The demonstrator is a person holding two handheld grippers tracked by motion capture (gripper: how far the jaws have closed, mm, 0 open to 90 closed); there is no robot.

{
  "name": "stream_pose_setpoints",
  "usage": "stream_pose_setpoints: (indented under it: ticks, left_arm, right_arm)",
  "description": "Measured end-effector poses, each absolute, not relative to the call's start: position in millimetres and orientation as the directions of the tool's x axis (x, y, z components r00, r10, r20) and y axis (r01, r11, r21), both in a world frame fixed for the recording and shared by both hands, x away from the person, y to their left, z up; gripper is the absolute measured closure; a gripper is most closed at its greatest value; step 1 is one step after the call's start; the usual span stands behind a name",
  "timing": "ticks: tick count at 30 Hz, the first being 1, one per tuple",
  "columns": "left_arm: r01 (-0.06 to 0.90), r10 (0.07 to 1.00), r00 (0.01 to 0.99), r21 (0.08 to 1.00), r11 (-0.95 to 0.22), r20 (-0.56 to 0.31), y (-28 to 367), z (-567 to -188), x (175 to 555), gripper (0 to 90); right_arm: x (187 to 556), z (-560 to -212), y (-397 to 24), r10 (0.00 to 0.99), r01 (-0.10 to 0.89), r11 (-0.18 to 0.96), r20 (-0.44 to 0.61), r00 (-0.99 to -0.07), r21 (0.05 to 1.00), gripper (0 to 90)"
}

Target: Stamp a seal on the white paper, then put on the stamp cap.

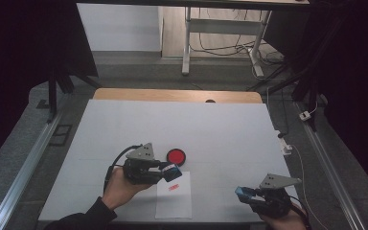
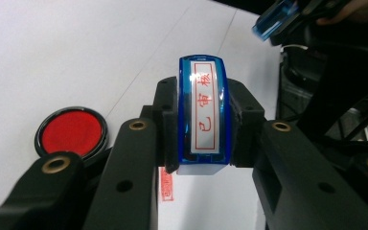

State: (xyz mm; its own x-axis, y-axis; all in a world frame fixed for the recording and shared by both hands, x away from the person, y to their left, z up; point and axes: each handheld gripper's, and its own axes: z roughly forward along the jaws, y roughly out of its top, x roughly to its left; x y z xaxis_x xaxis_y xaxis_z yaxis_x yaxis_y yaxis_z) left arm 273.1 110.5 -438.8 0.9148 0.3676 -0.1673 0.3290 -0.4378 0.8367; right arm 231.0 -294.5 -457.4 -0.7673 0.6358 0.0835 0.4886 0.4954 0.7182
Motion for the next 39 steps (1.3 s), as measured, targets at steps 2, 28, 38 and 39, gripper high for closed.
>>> stream_pose_setpoints:
  ticks: [2, 28, 38, 39]
  left_arm:
    - [0.320, 0.359, 0.918, 0.847, -0.424, -0.168, 113.0, -435.7, 271.9, 69.9]
    - [0.284, 0.282, 0.943, 0.874, -0.394, -0.179, 118.6, -424.5, 269.3, 69.9]
    - [0.280, 0.270, 0.946, 0.871, -0.404, -0.180, 119.2, -424.7, 271.0, 69.9]
    - [0.278, 0.271, 0.946, 0.870, -0.406, -0.176, 119.1, -424.6, 270.8, 69.9]
  right_arm:
    - [231.3, -457.6, -294.4, 0.633, 0.486, 0.498, 0.082, -0.770, 0.718, 68.2]
    - [230.5, -456.0, -295.6, 0.624, 0.499, 0.469, 0.126, -0.771, 0.729, 68.2]
    - [229.1, -449.5, -282.1, 0.561, 0.444, 0.470, 0.130, -0.818, 0.763, 68.2]
    - [229.3, -449.4, -280.2, 0.552, 0.435, 0.474, 0.126, -0.824, 0.766, 68.2]
